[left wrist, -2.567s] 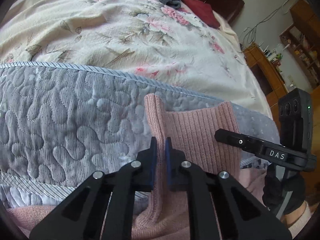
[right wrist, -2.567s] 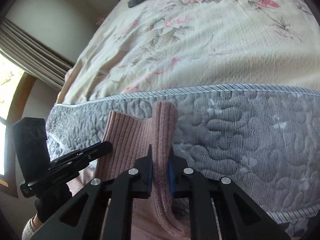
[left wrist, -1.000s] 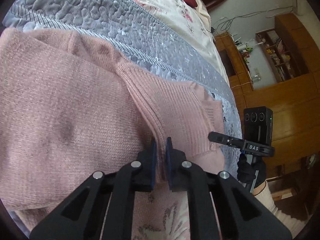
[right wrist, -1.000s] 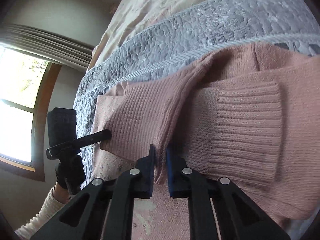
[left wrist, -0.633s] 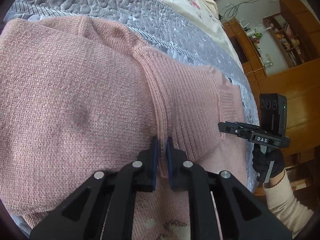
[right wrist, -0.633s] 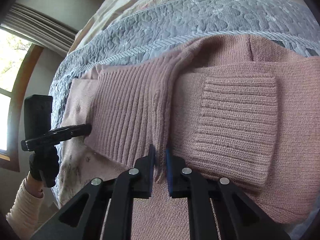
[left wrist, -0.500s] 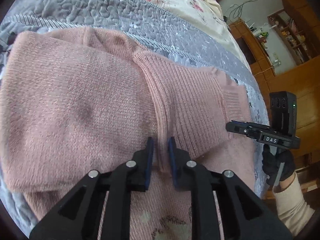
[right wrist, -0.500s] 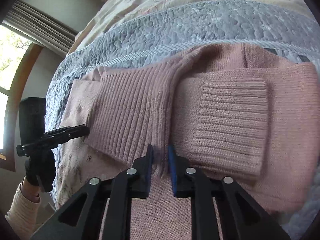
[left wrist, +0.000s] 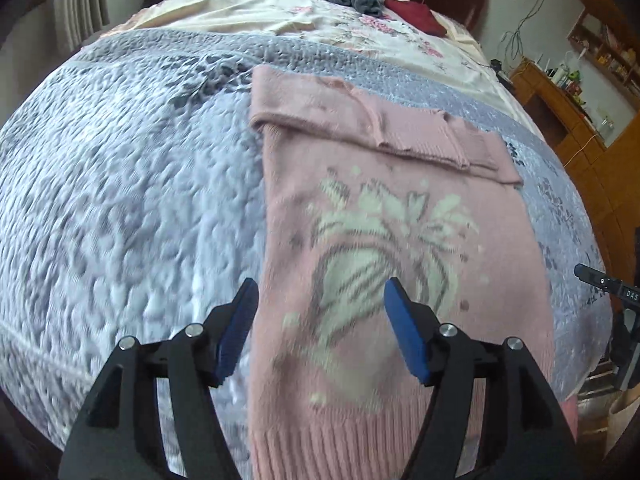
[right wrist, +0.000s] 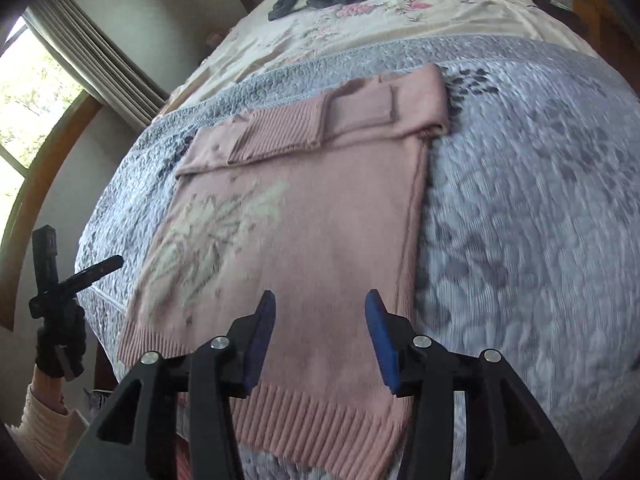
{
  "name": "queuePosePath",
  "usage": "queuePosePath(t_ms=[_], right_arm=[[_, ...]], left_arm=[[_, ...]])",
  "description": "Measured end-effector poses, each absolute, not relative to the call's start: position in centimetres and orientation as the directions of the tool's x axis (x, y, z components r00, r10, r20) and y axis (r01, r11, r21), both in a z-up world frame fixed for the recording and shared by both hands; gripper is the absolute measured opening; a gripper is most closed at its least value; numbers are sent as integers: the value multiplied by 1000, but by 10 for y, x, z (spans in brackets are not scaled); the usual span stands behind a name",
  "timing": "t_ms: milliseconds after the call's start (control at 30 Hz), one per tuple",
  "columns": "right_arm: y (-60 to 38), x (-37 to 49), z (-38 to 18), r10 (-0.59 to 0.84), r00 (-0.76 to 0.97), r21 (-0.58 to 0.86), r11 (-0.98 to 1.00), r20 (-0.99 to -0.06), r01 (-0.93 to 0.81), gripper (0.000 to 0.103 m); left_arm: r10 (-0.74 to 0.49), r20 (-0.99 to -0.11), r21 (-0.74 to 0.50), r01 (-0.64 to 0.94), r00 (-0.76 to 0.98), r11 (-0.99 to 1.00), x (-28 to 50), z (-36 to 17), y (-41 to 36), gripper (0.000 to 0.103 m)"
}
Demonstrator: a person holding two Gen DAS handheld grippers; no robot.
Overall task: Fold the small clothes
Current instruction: 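Open both tools and lift them off the folded sweater, then grasp the ribbed hem with the left tool while the right tool grasps it too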
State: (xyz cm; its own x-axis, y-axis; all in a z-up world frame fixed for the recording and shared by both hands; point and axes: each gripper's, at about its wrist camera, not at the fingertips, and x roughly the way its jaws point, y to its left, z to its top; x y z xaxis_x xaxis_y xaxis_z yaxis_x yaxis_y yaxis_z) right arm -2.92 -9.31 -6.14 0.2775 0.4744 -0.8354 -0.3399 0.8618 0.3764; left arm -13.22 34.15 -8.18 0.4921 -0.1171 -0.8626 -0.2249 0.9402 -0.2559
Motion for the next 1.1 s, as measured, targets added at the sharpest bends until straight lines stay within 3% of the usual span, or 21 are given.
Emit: queuePosePath(t_ms=[267,667,767,933,967,1000,1100], right_arm=[[-130,-91,-97,434,236,375,891,-870,-257,49],[-140,-111,-145,423,147,390,897,-894,-209,50],[-139,-112,-149,462,115,435,878,-879,-201,36],[-137,-115,-158,478,85,458,870,-874,-184,28],[-137,-115,-158,483,82,463,867,-872,-184,20],[-137,-115,-158,491,75,472,863,-868,-182,12],[-138,-115,-156,506,73,487,854,-859,-182,11]], left_arm=[[-119,-897,-265,-304,426,915,-212,-105,352,68],[-167,-918,-293,-332,359,897,-229,-144,347,68],[-190,-913,-313,-321,361,894,-226,-144,343,68],[-221,-907,-342,-324,357,882,-224,-148,341,56],[-232,-904,-356,-330,360,874,-224,-149,341,54],[-253,-897,-379,-333,363,864,-224,-150,342,43],[-304,-875,-437,-347,376,830,-226,-152,344,23]])
